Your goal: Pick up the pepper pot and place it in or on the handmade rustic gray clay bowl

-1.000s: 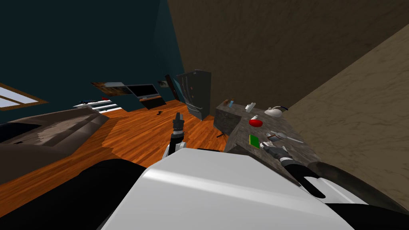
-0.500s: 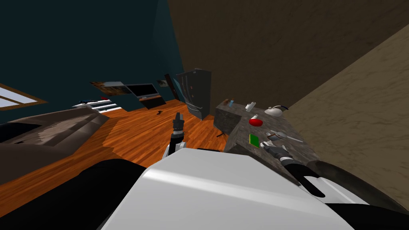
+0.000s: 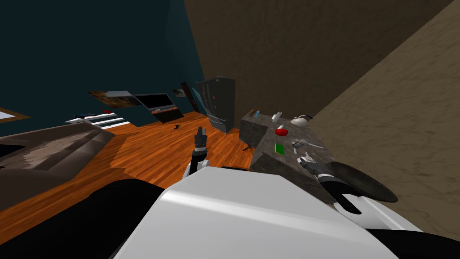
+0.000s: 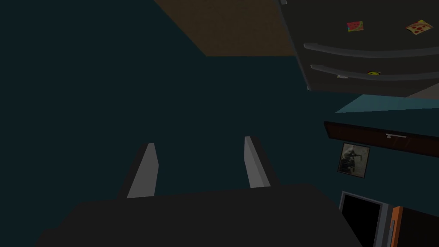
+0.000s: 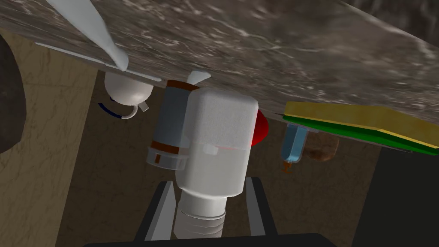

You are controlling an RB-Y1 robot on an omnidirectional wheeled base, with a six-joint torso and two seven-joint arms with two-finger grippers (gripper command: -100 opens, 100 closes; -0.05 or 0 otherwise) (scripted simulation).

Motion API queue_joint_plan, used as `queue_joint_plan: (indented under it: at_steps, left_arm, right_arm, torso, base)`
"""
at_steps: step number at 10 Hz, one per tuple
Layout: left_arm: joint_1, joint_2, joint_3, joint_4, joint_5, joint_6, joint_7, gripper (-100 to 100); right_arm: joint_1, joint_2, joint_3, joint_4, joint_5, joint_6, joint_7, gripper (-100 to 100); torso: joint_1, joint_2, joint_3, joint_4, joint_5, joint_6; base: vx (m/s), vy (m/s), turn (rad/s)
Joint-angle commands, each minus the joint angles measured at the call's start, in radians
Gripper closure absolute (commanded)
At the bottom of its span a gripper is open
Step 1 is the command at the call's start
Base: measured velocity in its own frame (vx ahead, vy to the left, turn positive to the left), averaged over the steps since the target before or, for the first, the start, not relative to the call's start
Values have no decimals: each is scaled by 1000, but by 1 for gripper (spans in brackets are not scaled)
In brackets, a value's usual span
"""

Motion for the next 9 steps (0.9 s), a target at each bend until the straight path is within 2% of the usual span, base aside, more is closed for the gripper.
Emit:
queue_joint_plan:
  at_steps: [1,2,4,5,6,7,9]
  left_arm:
    - [0,0,0,0,0,0,0,0]
    - [0,0,0,0,0,0,0,0]
    - [0,0,0,0,0,0,0,0]
    - [0,0,0,0,0,0,0,0]
    - [0,0,0,0,0,0,0,0]
    - [0,0,0,0,0,0,0,0]
    - [0,0,0,0,0,0,0,0]
  right_arm:
    - [-28,22,-27,2,16,17,5,100]
    - [-63,42,-57,14,31,25,12,100]
    - [-101,63,-89,26,45,34,24,100]
    - [-141,85,-121,38,60,43,38,100]
    - [-161,96,-137,45,68,48,45,100]
    - [-161,96,-137,45,68,48,45,100]
    - [-200,117,-167,58,82,58,61,100]
  torso:
    - [0,0,0,0,0,0]
    - [0,-3,-1,0,0,-1]
    - [-1,-7,-4,-1,0,-1]
    - [-1,-9,-5,-1,0,-1]
    - [0,-10,-5,-1,1,-1]
    - [0,-10,-6,-2,1,-1]
    - [-1,-12,-7,-2,-1,-1]
  base:
    - [-91,6,-102]
    - [-67,-12,-130]
    - [-30,-15,-105]
    - [-5,-15,-137]
    - [4,-16,-109]
    - [7,-11,-23]
    - [9,-9,-57]
